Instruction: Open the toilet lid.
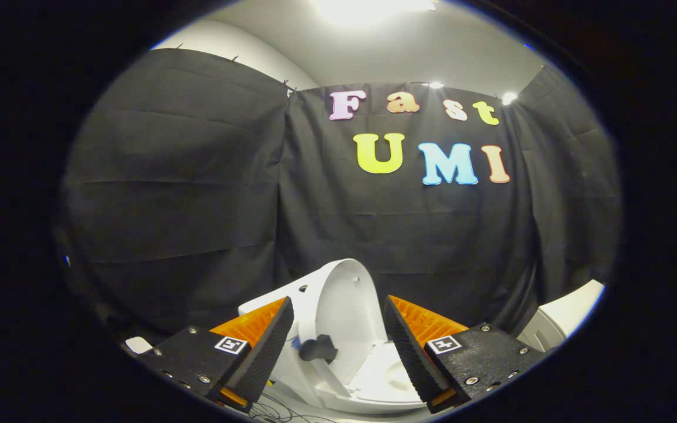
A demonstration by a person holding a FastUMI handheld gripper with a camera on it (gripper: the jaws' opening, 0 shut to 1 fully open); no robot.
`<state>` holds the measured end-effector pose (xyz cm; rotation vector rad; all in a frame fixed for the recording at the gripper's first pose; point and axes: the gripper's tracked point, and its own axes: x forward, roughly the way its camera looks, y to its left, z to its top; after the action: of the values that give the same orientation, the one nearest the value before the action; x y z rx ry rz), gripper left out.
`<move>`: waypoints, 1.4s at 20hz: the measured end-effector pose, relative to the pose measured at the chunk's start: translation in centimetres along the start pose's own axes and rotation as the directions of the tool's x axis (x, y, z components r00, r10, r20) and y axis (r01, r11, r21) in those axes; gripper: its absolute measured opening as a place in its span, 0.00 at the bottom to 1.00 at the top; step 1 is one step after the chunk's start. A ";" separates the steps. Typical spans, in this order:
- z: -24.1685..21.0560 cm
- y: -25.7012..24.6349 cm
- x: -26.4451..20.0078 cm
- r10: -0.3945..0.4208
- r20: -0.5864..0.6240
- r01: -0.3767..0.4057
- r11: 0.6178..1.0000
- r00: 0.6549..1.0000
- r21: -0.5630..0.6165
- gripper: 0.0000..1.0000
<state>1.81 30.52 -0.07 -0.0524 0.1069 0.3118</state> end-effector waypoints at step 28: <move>1.8 -30.6 -8.7 -0.188 0.083 0.188 0.982 0.979 0.014 0.95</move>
<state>3.24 -1.08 3.76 -0.0428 0.0190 0.1243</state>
